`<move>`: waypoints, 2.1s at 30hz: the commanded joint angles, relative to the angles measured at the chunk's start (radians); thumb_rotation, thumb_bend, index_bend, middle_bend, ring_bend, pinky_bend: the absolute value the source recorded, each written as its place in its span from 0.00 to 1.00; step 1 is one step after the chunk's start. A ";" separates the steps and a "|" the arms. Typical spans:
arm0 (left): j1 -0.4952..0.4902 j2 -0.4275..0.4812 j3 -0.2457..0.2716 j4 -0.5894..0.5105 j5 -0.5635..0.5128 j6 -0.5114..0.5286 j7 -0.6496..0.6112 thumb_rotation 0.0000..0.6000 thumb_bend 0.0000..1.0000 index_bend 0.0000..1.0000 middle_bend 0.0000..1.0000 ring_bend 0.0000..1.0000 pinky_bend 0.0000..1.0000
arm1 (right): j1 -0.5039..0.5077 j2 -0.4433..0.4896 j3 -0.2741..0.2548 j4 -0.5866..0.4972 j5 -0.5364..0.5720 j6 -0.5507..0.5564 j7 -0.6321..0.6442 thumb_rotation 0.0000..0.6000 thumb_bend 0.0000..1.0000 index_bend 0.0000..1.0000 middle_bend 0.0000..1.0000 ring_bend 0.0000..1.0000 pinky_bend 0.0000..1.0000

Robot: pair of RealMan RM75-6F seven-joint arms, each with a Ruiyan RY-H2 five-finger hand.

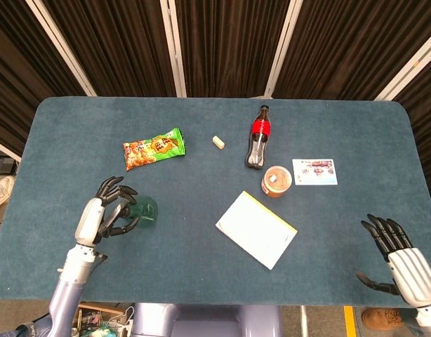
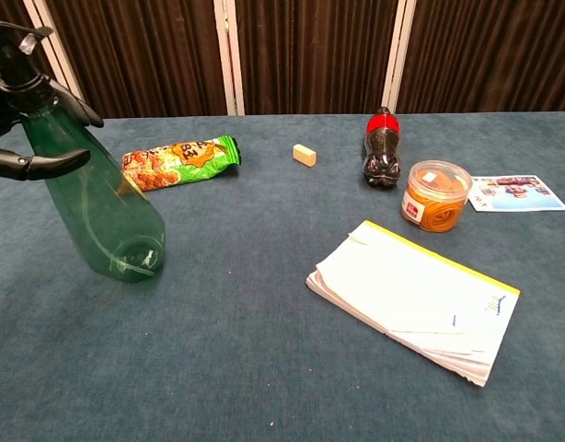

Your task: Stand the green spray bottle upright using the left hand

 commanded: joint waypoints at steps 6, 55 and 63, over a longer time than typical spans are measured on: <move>0.033 -0.074 0.012 0.120 0.043 0.058 -0.138 1.00 0.54 0.73 0.34 0.10 0.06 | 0.002 -0.003 0.000 -0.007 0.006 -0.011 -0.017 1.00 0.21 0.00 0.00 0.00 0.00; -0.034 -0.002 -0.078 0.055 -0.034 -0.085 -0.164 1.00 0.15 0.17 0.10 0.00 0.04 | 0.008 -0.011 0.000 -0.014 0.008 -0.022 -0.039 1.00 0.21 0.00 0.00 0.00 0.00; 0.041 0.056 -0.023 0.054 0.037 0.029 -0.114 1.00 0.14 0.15 0.07 0.00 0.04 | 0.006 -0.010 0.000 -0.014 0.008 -0.019 -0.042 1.00 0.21 0.00 0.00 0.00 0.00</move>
